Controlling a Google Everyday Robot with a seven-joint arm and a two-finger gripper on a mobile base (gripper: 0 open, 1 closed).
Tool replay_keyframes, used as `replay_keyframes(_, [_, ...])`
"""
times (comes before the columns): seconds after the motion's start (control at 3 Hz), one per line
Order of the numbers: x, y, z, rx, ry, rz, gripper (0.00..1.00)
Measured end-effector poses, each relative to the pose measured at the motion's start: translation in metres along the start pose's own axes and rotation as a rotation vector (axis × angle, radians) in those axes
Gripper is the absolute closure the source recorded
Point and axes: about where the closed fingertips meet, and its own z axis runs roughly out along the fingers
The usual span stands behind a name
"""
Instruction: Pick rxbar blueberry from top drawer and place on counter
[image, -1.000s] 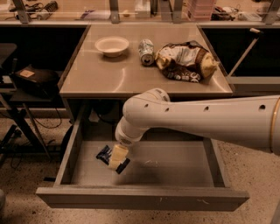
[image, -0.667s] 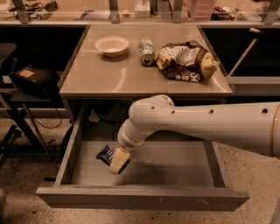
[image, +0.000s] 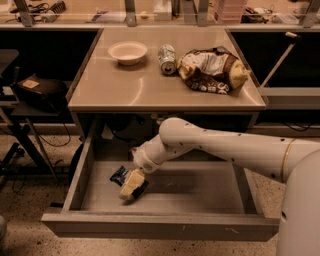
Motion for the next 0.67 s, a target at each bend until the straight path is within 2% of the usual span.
replay_keyframes(0.33, [-0.0001, -0.0005, 0.0027, -0.011, -0.01, -0.002, 0.0])
replay_keyframes(0.67, [0.0032, 0.0085, -0.002, 0.061, 0.03, -0.008, 0.0])
